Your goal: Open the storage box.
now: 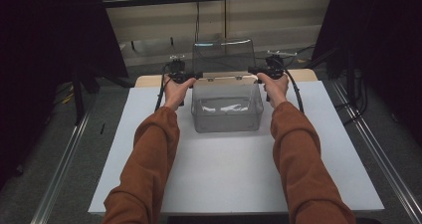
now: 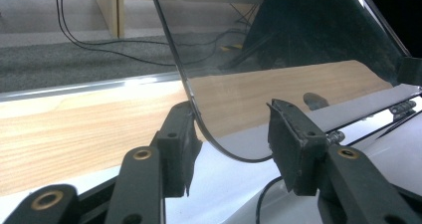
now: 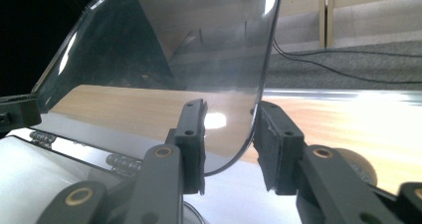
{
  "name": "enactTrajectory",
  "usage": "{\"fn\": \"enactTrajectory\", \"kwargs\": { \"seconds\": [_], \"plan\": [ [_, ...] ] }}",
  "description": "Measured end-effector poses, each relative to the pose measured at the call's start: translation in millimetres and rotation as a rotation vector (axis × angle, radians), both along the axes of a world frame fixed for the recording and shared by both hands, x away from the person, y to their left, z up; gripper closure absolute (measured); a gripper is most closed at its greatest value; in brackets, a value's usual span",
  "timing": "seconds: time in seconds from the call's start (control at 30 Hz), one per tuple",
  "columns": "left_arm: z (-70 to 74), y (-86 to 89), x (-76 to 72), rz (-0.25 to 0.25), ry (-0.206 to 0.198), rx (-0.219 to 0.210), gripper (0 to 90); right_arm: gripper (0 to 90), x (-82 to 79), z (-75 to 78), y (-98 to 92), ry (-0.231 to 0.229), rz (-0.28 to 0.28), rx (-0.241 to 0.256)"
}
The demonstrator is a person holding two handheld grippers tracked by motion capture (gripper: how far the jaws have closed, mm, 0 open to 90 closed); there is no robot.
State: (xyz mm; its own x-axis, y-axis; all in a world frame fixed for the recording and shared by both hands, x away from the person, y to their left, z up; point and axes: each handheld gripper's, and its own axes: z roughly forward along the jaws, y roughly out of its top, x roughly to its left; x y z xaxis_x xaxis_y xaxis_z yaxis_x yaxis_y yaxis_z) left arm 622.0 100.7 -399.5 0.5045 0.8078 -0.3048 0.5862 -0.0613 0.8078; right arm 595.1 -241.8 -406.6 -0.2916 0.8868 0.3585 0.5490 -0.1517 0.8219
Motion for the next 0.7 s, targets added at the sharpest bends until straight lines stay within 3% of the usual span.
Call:
{"fn": "enactTrajectory", "kwargs": {
  "seconds": [0.57,0.7],
  "plan": [
    [-2.0,-0.5,1.0,0.020,0.032,-0.031,52.9,61.2,1.1,-4.2,1.2,0.018,-0.010,0.037],
    [-1.6,-0.6,0.9,0.018,0.037,-0.019,51.7,60.7,1.3,-4.8,1.5,0.016,-0.010,0.037]
  ]
}}
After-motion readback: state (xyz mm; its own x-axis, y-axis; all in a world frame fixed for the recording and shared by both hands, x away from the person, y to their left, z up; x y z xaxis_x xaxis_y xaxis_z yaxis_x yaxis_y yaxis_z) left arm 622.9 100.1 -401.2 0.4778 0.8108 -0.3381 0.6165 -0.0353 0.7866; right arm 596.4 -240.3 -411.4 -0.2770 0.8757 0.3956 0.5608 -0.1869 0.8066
